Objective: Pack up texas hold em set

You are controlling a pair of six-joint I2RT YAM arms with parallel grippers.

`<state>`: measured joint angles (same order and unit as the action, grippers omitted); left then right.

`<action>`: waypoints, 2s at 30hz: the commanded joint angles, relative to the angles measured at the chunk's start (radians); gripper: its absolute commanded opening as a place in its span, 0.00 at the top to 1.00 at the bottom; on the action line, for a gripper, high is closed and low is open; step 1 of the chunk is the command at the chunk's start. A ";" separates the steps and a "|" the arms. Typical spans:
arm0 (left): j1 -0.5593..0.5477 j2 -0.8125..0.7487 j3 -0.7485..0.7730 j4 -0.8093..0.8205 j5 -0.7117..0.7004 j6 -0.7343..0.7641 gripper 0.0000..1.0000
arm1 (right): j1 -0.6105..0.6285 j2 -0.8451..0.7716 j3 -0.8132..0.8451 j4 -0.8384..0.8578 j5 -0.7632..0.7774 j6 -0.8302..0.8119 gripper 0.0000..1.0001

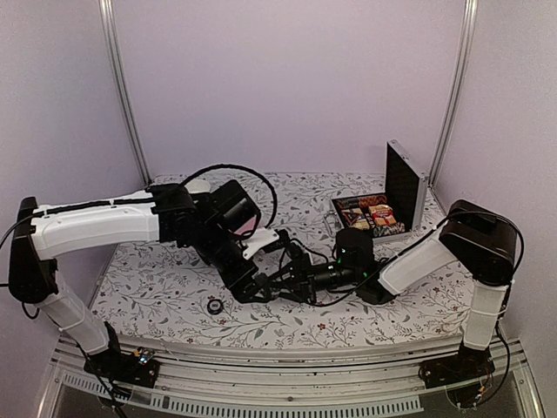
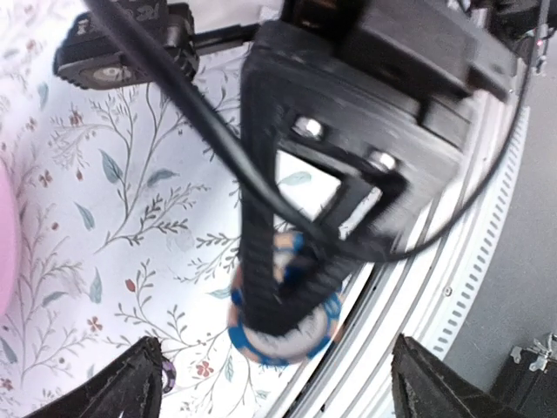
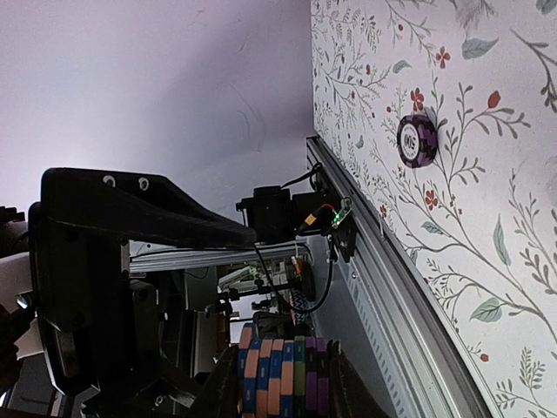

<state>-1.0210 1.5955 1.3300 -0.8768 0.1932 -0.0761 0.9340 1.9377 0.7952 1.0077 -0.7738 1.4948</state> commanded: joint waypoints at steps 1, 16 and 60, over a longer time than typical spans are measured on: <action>0.008 -0.131 -0.084 0.137 0.001 0.053 0.08 | -0.040 -0.115 -0.012 -0.148 0.078 -0.130 0.98; 0.661 -0.453 -0.359 0.597 0.014 -0.127 0.05 | -0.392 -0.386 0.231 -1.243 0.546 -0.929 0.98; 0.780 -0.442 -0.391 0.684 -0.027 0.012 0.05 | -0.521 0.038 0.575 -1.456 1.041 -1.435 0.88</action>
<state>-0.2417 1.1477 0.9432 -0.2207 0.1497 -0.0769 0.4141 1.9526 1.3399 -0.4477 0.2100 0.0662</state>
